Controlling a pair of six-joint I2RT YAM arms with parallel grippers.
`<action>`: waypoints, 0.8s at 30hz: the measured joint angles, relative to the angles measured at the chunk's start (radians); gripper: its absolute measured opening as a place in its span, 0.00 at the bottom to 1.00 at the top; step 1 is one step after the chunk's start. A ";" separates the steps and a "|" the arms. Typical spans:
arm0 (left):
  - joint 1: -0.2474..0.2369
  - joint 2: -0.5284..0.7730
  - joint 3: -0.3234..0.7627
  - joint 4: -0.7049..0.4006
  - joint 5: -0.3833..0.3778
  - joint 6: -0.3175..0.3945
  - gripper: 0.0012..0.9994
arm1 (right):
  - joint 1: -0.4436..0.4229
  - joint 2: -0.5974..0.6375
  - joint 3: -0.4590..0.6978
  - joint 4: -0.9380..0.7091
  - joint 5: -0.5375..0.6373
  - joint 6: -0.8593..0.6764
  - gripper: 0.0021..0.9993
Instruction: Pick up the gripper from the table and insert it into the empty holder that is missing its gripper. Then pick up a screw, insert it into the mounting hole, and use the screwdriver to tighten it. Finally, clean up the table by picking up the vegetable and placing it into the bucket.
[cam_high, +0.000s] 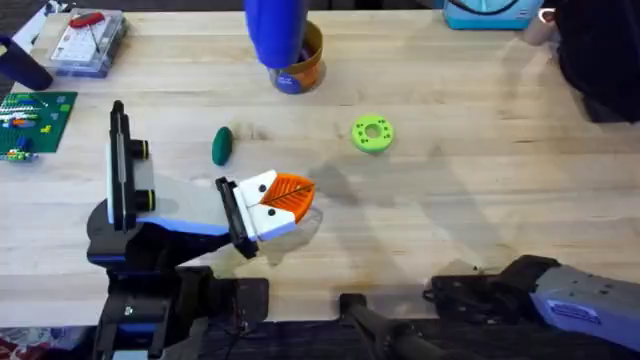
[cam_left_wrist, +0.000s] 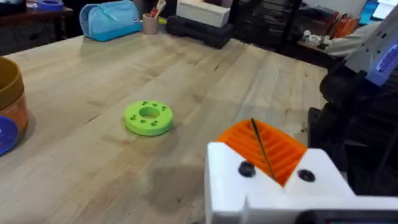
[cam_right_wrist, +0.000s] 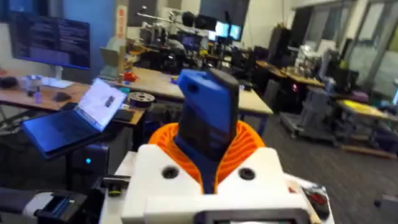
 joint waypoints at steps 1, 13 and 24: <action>0.000 0.000 0.000 0.000 0.000 0.000 0.01 | 0.006 0.000 0.000 0.012 -0.004 0.002 0.05; 0.000 0.000 0.000 0.000 0.000 0.000 0.01 | 0.082 0.033 0.003 0.121 -0.067 0.101 0.05; 0.000 0.000 0.000 0.000 0.000 0.000 0.01 | 0.085 0.191 0.178 0.153 -0.252 0.199 0.05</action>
